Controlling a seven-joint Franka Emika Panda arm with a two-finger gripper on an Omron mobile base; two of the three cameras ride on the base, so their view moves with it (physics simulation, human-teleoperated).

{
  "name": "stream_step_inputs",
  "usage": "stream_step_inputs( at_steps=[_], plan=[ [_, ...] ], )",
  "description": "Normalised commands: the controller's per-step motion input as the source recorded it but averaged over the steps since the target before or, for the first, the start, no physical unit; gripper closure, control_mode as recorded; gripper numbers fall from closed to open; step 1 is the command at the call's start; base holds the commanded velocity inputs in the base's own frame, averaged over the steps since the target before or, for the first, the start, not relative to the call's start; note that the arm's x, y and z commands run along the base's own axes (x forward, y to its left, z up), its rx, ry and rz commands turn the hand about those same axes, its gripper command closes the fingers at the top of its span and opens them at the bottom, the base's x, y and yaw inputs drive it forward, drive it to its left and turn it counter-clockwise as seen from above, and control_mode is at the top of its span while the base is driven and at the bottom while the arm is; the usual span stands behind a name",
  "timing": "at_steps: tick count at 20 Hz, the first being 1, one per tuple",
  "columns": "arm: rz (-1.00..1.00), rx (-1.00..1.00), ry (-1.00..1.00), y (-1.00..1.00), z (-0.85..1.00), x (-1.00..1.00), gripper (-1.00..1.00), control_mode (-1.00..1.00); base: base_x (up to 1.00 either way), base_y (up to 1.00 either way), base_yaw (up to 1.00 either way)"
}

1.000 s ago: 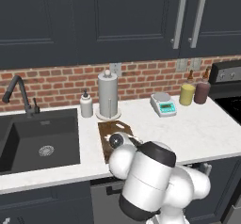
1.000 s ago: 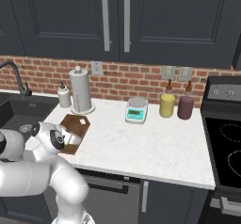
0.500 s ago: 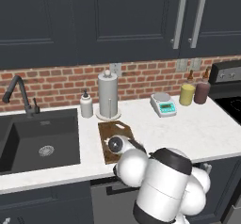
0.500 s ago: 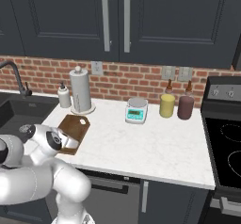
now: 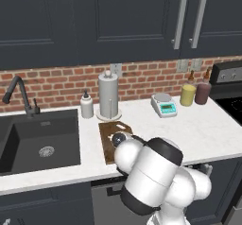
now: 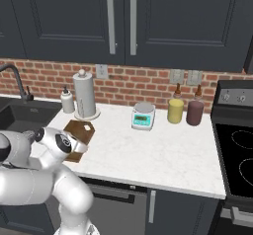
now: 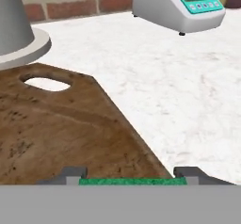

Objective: Pick up the sponge from the counter and clean the cutting board by briefly scrubbing or pressing down on the cutting board. Once finished, release the sponge.

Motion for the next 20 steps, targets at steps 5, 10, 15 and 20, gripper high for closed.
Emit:
stream_step_inputs(
  at_steps=[5,10,15,20],
  plan=[
    [-0.09,0.0,-0.05,-0.47,-0.38,0.27,1.0,-1.0,0.0,0.0,0.0],
    [-0.08,0.0,-0.09,-0.28,-0.34,0.52,1.0,-1.0,0.0,0.0,0.0],
    [-0.06,0.0,-0.11,-0.36,-0.4,0.52,1.0,-1.0,0.0,0.0,0.0],
    [-0.05,0.0,-0.1,-0.3,-0.47,0.55,1.0,-1.0,0.0,0.0,0.0]
  ],
)
